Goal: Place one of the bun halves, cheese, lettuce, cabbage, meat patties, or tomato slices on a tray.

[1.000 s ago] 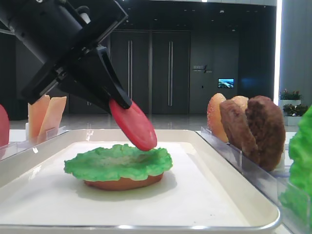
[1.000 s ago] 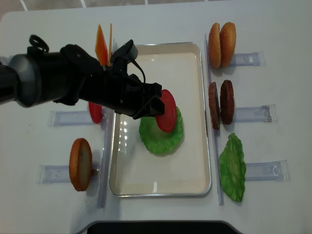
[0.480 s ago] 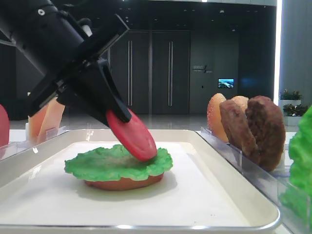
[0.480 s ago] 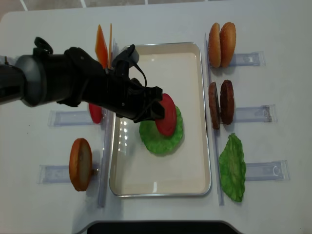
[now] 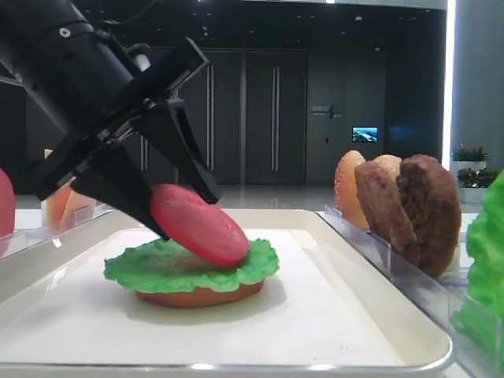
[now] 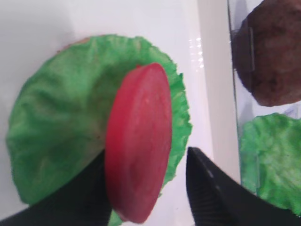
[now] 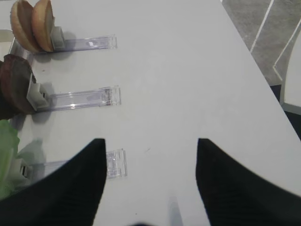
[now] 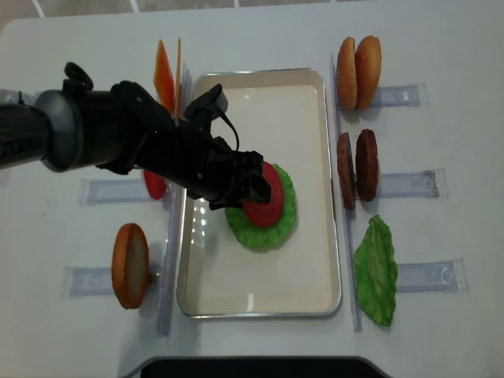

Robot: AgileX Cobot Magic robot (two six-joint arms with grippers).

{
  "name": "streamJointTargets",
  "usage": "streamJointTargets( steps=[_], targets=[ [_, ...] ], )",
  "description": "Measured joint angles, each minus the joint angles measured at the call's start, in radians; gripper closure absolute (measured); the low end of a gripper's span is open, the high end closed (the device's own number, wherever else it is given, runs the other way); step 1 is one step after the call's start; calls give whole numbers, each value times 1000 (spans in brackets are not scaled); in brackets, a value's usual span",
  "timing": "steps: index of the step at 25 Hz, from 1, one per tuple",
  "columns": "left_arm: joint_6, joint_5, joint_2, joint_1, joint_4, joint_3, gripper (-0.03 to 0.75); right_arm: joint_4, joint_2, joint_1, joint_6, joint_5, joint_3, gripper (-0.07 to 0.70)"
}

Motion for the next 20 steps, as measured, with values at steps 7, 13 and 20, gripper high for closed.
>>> streamJointTargets(
  steps=[7,13,20],
  targets=[
    [-324,73,-73,46,391,-1,249,0,0,0,0,0,0,230],
    [-585,181,-228,74,678,-121,246,0,0,0,0,0,0,230],
    [-879,458,-252,74,1098,-389,253,1,0,0,0,0,0,230]
  ],
)
